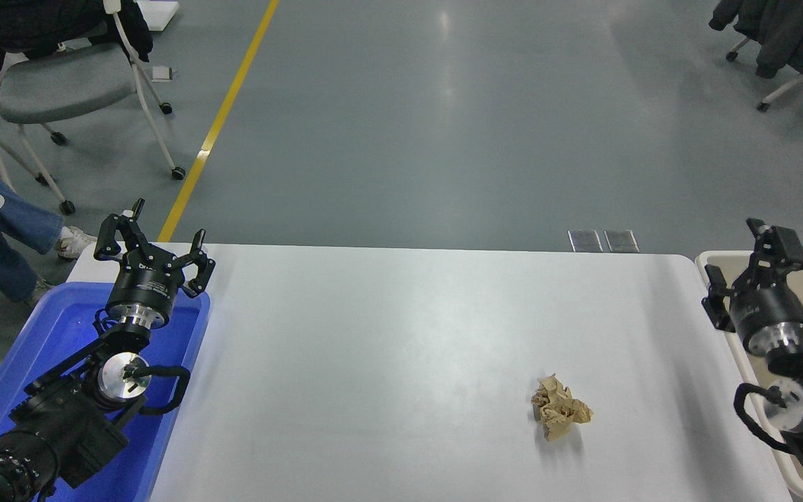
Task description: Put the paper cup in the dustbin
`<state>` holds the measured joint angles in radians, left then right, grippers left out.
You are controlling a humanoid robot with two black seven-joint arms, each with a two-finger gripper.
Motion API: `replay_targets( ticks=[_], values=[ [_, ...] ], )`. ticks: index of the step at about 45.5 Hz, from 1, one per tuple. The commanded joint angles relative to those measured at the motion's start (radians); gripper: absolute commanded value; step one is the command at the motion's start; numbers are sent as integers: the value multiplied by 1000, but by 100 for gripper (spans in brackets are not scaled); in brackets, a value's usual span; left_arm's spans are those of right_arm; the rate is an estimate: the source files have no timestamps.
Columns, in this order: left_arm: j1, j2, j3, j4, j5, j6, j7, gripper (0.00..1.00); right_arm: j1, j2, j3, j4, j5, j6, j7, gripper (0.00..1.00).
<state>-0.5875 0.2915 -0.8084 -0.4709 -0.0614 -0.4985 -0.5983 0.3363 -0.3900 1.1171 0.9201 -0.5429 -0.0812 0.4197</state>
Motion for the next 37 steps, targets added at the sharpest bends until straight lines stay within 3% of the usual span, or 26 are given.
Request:
replay_targets(
  ticks=[1,13,37],
  values=[
    [0,0,0,0,0,0,0,100,-22,95,47,29,-66,6,19,100],
    [0,0,0,0,0,0,0,100,-25,132,47,8,-66,8,108,100],
    [0,0,0,0,0,0,0,100,-13,132,33,-13,-66,6,109,100]
  ],
)
